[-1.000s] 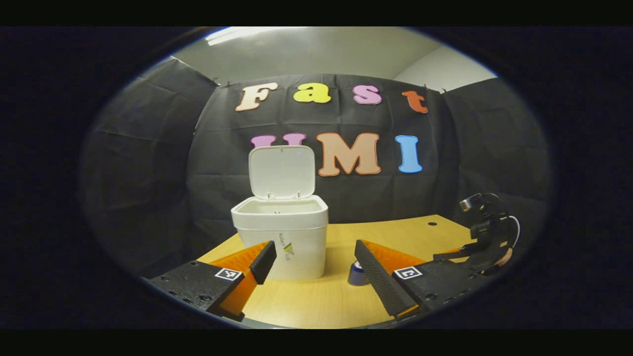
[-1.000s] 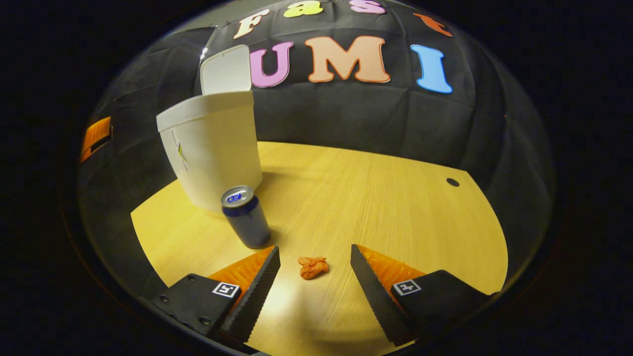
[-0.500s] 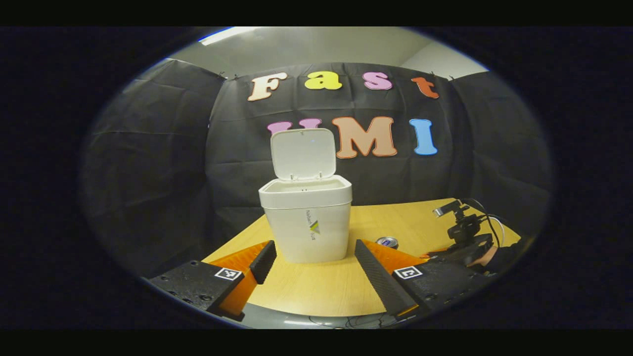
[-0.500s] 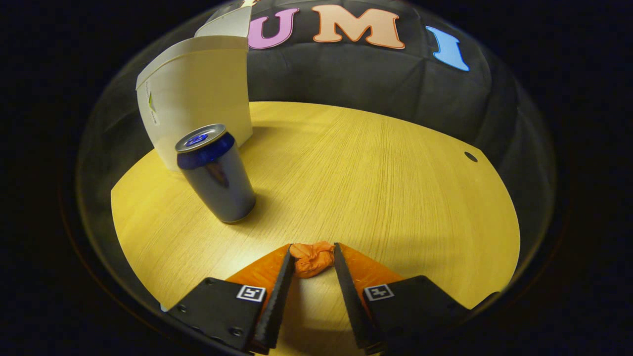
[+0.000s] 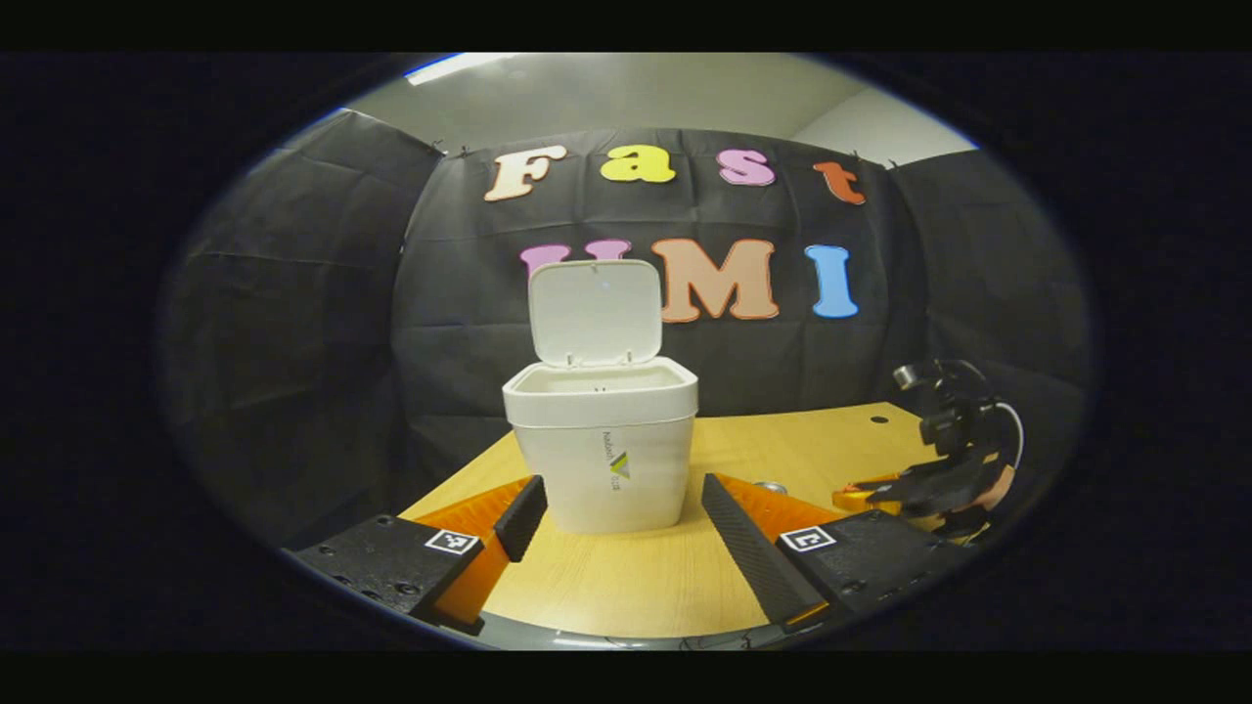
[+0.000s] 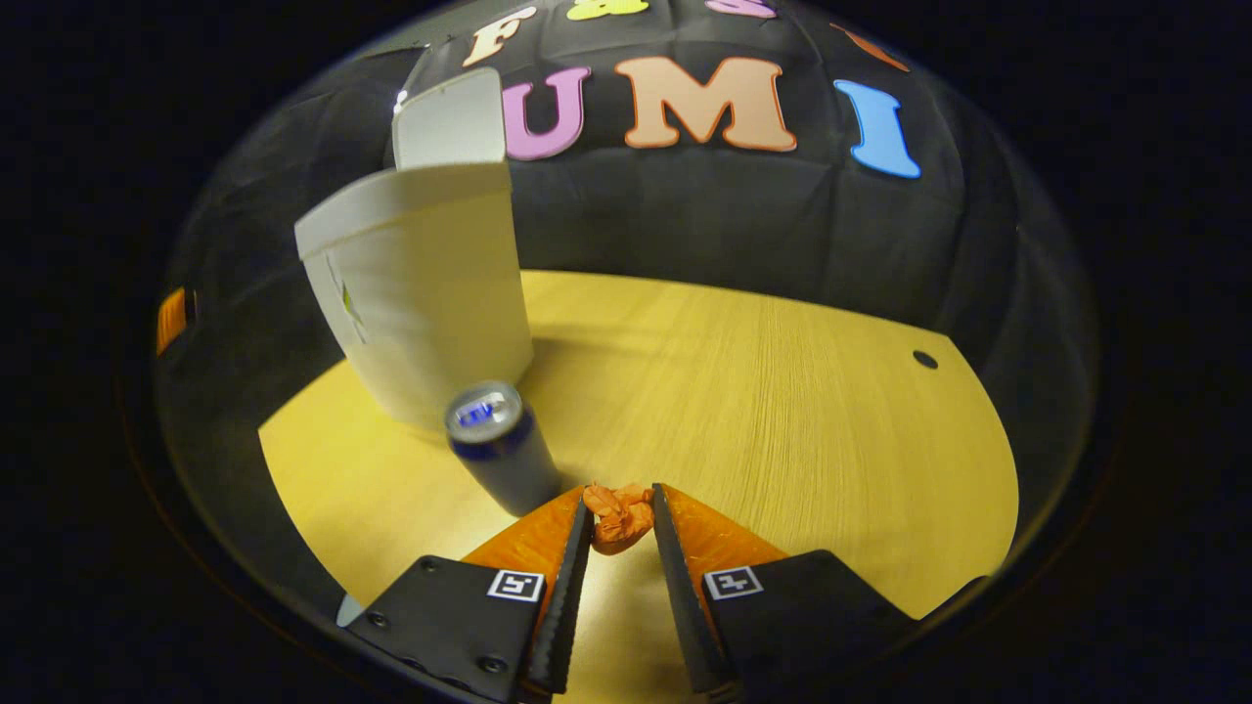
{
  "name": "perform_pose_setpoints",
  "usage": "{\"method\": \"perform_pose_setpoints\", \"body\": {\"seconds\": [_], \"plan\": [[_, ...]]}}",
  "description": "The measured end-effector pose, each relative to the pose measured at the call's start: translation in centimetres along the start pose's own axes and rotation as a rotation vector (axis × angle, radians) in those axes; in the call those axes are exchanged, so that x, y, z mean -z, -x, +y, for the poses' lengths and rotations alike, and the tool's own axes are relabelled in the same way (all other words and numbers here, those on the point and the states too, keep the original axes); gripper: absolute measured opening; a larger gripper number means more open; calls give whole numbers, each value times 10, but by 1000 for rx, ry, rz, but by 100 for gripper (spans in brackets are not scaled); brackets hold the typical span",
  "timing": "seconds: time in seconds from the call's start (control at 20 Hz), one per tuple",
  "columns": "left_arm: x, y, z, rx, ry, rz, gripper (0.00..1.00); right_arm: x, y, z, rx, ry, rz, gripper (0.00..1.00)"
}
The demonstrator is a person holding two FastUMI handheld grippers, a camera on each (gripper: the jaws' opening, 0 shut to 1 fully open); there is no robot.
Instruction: Press the lid of the desktop garbage bin to open it, pick up the crumpled paper on the desktop and throw it into the bin, then pick up the pop can on the desktop and drop it into the bin, and finally close the garbage bin lid.
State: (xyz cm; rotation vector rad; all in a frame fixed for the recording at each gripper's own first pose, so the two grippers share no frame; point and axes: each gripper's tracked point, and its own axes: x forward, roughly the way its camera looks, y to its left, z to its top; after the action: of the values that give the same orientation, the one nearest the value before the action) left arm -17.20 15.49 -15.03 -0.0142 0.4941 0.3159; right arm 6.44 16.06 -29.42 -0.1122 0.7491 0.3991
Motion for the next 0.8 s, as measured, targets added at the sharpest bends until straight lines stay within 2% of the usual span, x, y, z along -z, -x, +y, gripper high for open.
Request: {"method": "perform_pose_setpoints", "body": {"seconds": [0.25, 0.3, 0.4, 0.55, 0.65, 0.8], "plan": [[-3, -6, 8, 25, 23, -19, 98, -112, 38, 45, -41, 51, -212, 45], [-2, -5, 13, 21, 28, -20, 95, -134, 45, 58, -54, 64, -249, 45], [3, -2, 22, 15, 41, -16, 97, -175, 53, 87, -93, 87, -327, 45], [13, 4, 38, -8, 64, 0, 95, -227, 55, 130, -142, 137, -435, 46], [21, 10, 48, -26, 88, 13, 97, -251, 35, 158, -172, 159, -454, 45], [36, 17, 59, -51, 111, 42, 95, -258, -11, 192, -193, 179, -411, 46]]}}
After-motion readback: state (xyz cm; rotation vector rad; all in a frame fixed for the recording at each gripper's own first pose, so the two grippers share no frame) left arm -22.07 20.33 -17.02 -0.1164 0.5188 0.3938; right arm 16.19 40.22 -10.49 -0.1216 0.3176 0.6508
